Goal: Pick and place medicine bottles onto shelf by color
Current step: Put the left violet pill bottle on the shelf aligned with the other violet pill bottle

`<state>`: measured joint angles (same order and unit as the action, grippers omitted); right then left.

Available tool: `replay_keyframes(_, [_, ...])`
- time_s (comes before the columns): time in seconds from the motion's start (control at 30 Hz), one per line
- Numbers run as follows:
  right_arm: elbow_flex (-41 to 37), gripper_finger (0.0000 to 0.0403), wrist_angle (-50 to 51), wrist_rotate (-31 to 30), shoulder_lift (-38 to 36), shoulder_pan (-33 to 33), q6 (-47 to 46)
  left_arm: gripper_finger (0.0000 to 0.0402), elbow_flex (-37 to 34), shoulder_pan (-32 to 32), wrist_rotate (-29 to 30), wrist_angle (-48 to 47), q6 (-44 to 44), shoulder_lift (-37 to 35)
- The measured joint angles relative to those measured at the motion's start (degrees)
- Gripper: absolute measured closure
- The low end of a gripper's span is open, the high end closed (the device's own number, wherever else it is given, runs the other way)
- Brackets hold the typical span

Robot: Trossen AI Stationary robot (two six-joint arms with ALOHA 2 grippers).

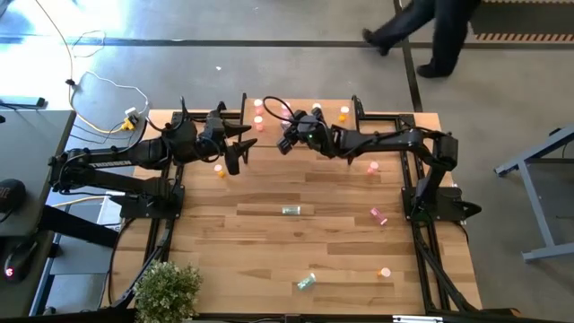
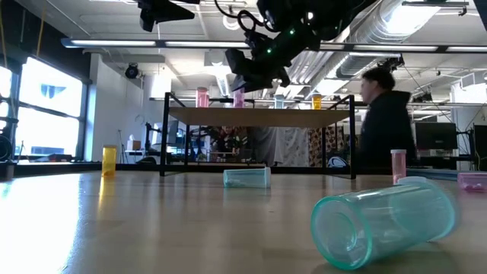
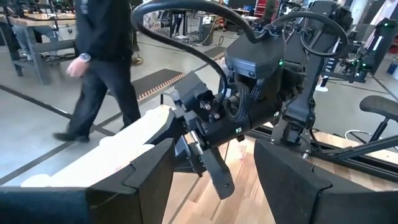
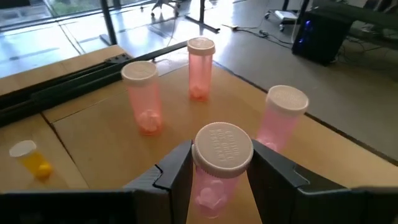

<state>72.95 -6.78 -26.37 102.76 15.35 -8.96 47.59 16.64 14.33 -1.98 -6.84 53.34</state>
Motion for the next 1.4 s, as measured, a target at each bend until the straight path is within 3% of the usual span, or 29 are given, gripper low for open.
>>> replay_keyframes(0.9, [0.02,0.027,1.37,14.41,0.0,4.7,3.89,0.019,-0.03,0.0,0.0,0.07,0.01,0.02])
replay_keyframes(1.4, [0.02,0.027,1.37,14.41,0.0,4.9,2.48,0.019,-0.04,0.0,0.0,0.07,0.01,0.04])
